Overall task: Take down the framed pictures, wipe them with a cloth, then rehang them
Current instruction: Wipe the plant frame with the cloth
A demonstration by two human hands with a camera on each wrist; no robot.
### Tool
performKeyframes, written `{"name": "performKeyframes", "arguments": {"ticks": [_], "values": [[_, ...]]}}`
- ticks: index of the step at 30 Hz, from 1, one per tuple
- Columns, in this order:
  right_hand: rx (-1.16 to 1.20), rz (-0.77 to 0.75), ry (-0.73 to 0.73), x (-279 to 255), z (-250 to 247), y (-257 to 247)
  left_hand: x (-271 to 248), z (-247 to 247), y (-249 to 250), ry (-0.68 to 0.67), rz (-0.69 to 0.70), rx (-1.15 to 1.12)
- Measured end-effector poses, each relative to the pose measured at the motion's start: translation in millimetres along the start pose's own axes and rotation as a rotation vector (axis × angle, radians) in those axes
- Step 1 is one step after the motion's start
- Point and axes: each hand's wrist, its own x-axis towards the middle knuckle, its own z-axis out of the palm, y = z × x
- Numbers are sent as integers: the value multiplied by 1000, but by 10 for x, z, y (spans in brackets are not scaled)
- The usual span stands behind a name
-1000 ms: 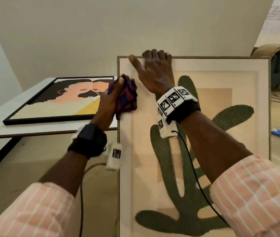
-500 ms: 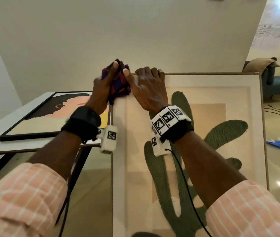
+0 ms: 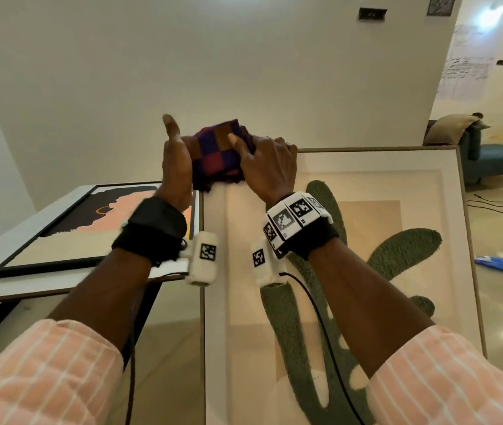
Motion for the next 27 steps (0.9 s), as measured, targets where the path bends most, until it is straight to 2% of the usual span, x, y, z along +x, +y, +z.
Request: {"name": "performKeyframes", "arguments": {"ticks": [1,3,9,10,12,13,14,16,18,22,25,27], "values": [[14,26,21,25,-2,-10,-34,-1,-50,48,-38,2],[3,78,47,66,-4,-43,-118,4,-216,53,-73,-17],[-115,155,60,153,-127,-135,-381,199,-178,154,-6,73],[-201,89,96,151,-150,-159,-344,231,-190,168,-7,98],[-300,-204,71,123,-122,-198,-372,246,-161,167,-26,116],[-275,-348,-30,108,-104,-221,-380,240,-155,126,-35,68],[-250,-416,-158,90,-96,-236,-338,225,-209,88,-38,10],[-263,-427,-283,88,-90,-170,-162,143,-395,50,-41,-24],[-344,-432,-263,134,-146,-86,-84,50,-459,34,-100,-34],[-434,-360,-239,188,-183,36,-464,106,-128,27,-140,7],[-472,-392,-289,193,-118,-63,-512,182,-124,46,-79,116],[-413,-378,-395,276,-167,-109,-421,141,-186,63,-40,186]]}}
